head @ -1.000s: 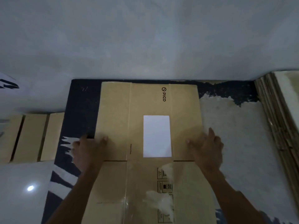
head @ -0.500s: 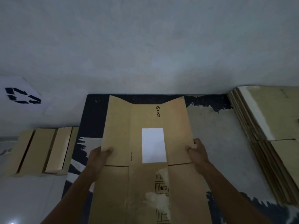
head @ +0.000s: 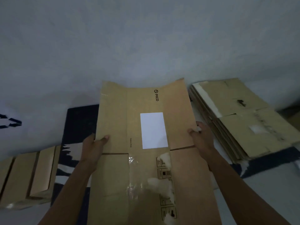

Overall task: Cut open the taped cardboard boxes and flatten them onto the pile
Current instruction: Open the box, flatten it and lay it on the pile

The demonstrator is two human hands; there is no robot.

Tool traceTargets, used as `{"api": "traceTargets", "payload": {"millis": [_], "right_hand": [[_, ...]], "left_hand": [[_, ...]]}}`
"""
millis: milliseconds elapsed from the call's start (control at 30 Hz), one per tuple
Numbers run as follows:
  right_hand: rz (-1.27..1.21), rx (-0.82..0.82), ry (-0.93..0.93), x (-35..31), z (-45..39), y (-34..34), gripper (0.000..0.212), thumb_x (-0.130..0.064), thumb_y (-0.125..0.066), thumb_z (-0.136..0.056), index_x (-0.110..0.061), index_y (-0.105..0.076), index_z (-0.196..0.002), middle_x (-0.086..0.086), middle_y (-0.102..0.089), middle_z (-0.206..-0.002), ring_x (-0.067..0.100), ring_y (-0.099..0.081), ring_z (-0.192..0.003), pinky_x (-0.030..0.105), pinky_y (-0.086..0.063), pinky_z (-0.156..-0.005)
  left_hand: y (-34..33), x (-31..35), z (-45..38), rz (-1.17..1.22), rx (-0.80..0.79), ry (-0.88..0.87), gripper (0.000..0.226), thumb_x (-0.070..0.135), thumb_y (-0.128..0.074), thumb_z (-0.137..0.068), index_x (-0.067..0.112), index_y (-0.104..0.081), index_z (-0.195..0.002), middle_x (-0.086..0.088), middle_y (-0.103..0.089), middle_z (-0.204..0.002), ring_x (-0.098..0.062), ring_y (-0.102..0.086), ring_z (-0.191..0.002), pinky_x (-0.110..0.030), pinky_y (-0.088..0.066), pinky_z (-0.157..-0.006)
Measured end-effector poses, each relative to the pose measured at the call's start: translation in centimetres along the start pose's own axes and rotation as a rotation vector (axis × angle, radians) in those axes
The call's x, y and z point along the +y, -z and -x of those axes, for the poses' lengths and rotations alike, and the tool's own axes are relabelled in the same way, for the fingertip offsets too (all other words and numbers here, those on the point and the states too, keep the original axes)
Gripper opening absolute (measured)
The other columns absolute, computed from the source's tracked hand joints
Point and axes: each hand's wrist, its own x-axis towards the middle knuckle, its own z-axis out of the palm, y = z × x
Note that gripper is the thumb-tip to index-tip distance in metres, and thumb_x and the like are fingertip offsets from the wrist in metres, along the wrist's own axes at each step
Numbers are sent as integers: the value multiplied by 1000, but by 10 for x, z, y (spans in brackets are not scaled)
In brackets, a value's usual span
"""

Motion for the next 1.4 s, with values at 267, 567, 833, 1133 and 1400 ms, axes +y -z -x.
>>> {"api": "traceTargets", "payload": {"millis": [267,567,833,1133,1400], "right_hand": [[12,81,-107,31,-20,137,32,-2,-47,-90,-8,-65,-115,11,-66,-102,25,-57,-83,28,-41,-65],[108,128,-98,84,-60,294,36,2,-46,-91,-7,-62,-122,6,-61,-103,21,-53,-81,29,-41,-65],[251,141,-97,105,-120,371,43,0,-50,-94,-4,-54,-136,18,-55,-135,34,-55,-117,26,-36,-78],[313,93,-55,127,-257,387,31,0,-52,-85,-6,-69,-110,14,-70,-103,27,-62,-85,26,-43,-70],[413,61,-16,124,-365,394,32,-1,-56,-85,-4,-70,-114,16,-70,-107,30,-64,-91,26,-41,-74]], "left_hand": [[-120,22,65,7,-84,-11,15,12,-62,-94,6,-70,-106,-14,-72,-99,-33,-67,-91,-48,-55,-86],[-275,37,130,50,-130,-19,14,12,-62,-94,6,-71,-103,-12,-73,-95,-32,-69,-87,-36,-55,-73],[-370,40,147,73,-139,10,11,12,-62,-95,5,-70,-99,-14,-72,-95,-35,-67,-89,-47,-56,-84],[-467,62,88,116,-115,51,10,12,-60,-97,9,-68,-91,-10,-70,-91,-32,-66,-86,-39,-54,-74],[-537,77,39,163,-55,95,9,13,-62,-96,8,-69,-94,-12,-71,-95,-32,-66,-89,-44,-54,-83]]}}
